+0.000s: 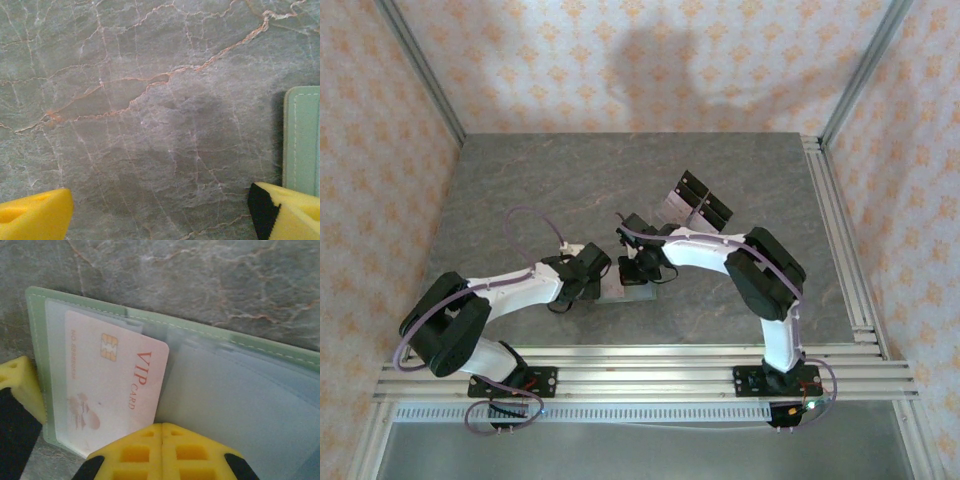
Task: Put the credit cards into the card holder
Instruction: Insert the credit card into the card slot, then move the card holder to the center of the table.
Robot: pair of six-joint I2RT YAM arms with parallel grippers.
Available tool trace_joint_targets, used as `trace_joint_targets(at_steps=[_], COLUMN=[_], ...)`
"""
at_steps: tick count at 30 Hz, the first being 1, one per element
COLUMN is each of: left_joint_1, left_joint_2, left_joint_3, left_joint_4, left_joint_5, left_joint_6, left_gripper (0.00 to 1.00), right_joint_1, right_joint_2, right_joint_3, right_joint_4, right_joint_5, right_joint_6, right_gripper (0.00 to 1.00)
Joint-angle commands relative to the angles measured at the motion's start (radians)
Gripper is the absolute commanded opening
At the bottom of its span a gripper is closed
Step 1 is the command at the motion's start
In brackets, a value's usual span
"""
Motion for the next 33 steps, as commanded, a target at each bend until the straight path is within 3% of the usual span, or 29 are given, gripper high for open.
trace_joint_targets(at_steps=[1, 8, 16, 33], left_joint_1=[-0.016, -0.03, -0.031, -0.03], left_joint_2=[0.018, 0.026, 0.016, 0.016], left_joint_3=[-0.003, 0.006, 0.014, 0.035], left_joint_4=[0.006, 0.004, -0.014, -0.035], left_joint_5=[0.0, -0.003, -0.012, -0.02], left_joint_6=[-0.027, -0.033, -0.032, -0.024], left_gripper=[0.92, 0.92, 0.92, 0.92], right_joint_1=[0.02, 0.028, 0.025, -0.078], right_joint_2=[0.022, 0.03, -0.041, -0.108], right_joint_3=[0.038, 0.053, 0.008, -0.149], right_joint_4=[0.011, 0.014, -0.035, -0.054], right_joint_5=[-0.019, -0.023, 0.075, 0.143], right_joint_6=[0.015, 0.017, -0.018, -0.068], right_gripper=[0.0, 0.0, 0.06, 0.04])
